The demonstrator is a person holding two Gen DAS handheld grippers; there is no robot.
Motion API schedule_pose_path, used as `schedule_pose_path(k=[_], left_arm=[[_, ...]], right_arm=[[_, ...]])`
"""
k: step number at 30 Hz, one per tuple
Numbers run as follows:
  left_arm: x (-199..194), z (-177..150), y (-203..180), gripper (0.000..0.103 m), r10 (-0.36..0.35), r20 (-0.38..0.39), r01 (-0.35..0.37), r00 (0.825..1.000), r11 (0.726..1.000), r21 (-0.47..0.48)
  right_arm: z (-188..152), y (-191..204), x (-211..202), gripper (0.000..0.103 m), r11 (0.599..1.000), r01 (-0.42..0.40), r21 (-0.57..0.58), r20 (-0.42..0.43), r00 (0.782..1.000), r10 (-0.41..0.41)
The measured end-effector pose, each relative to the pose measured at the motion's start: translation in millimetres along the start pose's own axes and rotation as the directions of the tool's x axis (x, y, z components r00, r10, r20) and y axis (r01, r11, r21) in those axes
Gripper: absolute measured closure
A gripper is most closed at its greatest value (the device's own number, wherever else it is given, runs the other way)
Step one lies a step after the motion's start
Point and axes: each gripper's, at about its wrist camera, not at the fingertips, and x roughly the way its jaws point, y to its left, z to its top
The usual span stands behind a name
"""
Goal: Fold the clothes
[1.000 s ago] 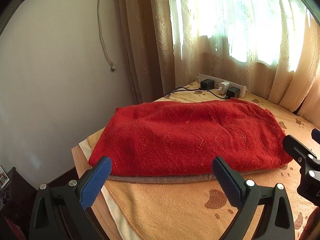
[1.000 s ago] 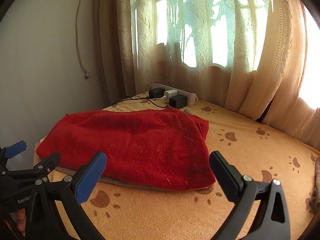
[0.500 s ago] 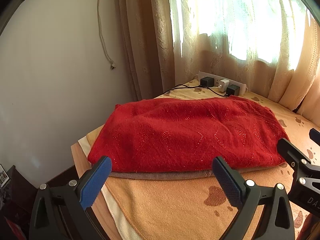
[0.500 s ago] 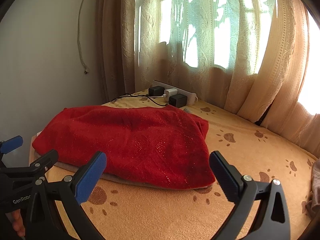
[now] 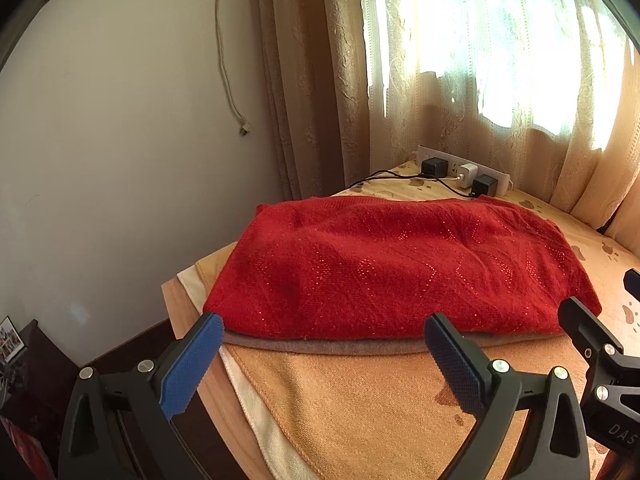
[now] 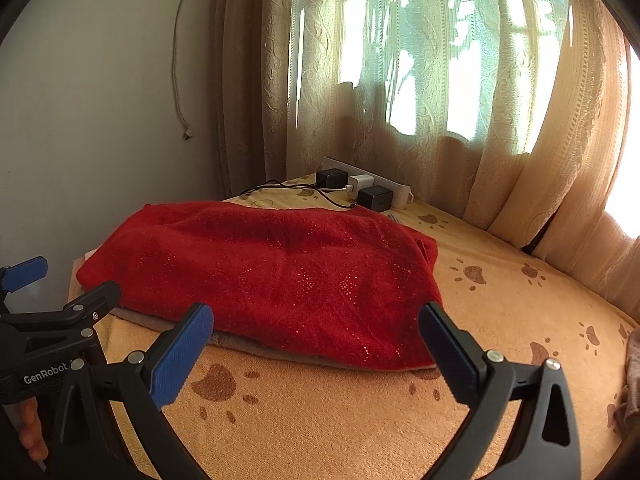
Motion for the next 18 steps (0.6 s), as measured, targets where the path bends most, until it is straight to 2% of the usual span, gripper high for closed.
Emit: schedule_pose_path(k=[5, 12, 18], left_arm=[[0.2, -4.3, 3.5, 0.001, 0.008, -0.004, -0.008, 1.0, 1.0, -0.001], [7.4, -10.4, 1.7, 0.001, -0.004, -0.036, 0.004, 0.999, 1.0, -0.001], [6.2, -9.1, -1.5, 0.001, -0.012, -0.021, 0.012, 1.0, 1.0, 0.005]], right_arm=[[-2.6, 10.5, -3.6, 0.0, 1.0, 0.005, -0.015, 0.009, 1.0, -0.004], [-9.9, 18.7, 6.5, 0.0, 0.999, 0.014, -0.042, -0.026, 1.0, -0.015], [-9.3, 14.5, 5.0, 0.0, 1.0, 0.015, -0.026, -0.02, 1.0, -0.016]])
